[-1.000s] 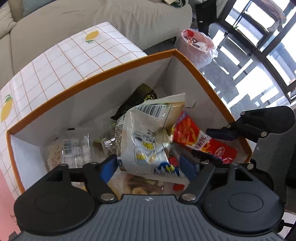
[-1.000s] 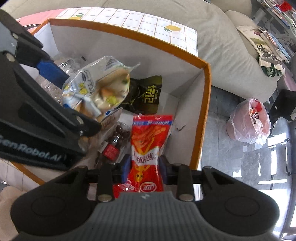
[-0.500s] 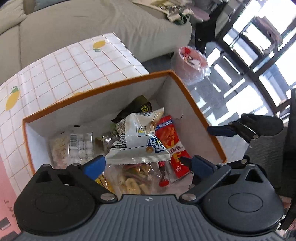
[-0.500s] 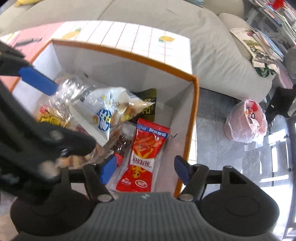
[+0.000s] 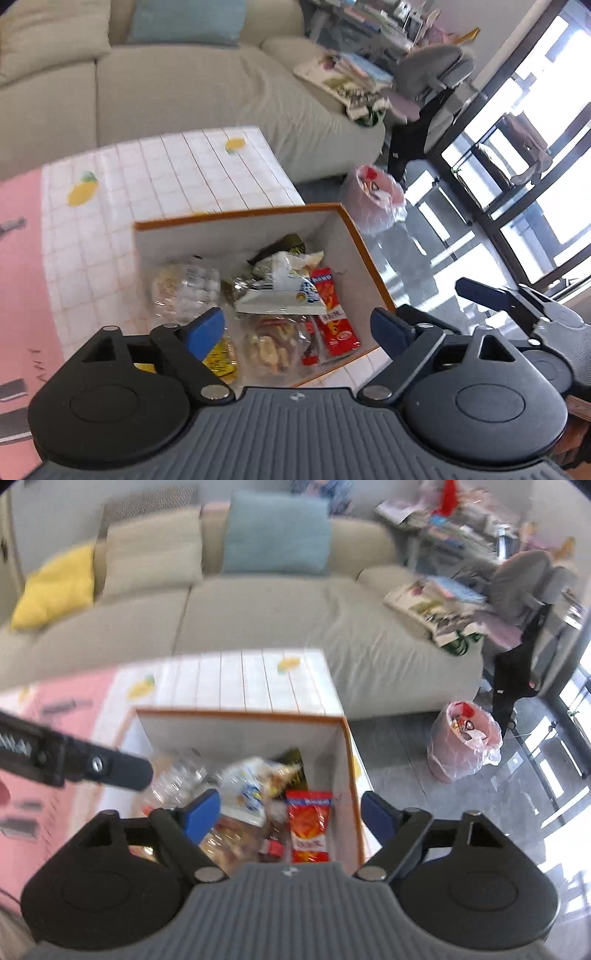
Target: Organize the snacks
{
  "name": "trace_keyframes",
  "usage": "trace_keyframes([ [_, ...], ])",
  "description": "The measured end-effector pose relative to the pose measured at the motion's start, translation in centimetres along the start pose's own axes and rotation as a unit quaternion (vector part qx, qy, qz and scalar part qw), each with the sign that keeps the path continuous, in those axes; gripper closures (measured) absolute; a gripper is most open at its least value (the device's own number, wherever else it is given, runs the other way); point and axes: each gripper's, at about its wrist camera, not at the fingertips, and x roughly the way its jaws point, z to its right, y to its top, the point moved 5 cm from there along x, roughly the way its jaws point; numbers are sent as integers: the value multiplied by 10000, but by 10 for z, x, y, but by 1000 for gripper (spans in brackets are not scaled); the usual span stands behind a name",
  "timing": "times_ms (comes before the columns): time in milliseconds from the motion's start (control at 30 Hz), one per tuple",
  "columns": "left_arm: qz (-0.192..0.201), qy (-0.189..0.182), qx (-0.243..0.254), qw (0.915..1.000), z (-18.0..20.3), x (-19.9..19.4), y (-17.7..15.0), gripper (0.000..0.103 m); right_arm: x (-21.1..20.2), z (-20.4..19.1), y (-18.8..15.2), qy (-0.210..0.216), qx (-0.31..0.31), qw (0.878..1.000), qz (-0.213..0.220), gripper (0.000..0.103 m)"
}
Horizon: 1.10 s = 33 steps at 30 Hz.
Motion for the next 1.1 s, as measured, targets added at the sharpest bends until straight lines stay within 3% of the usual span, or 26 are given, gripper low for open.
trace_keyframes([
  [133,418,176,158,9988,-5,-38,-14,17,-34,-19,-6,-104,126,9984,537,20],
  [267,840,625,369,9938,-15,-74,-33,29,-60,-38,-17,-175,333,9946,971,19],
  [367,1208,1045,607,9853,-20,-97,-54,33,-78,-58,-30,-152,473,9911,1236,18],
  [600,1909,1355,636,9701,-25,-136,-105,32,-104,-99,-69,-315,475,9852,1618,17],
  [800,1793,1699,598,9672,-39,-128,-135,32,-107,-119,-98,-388,445,9860,1561,17],
  [900,1580,1980,697,9649,-47,-114,-149,32,-99,-126,-112,-355,476,9889,1361,17],
  [1100,1299,2146,721,9653,-62,-94,-168,32,-78,-132,-128,-316,575,9932,957,17],
])
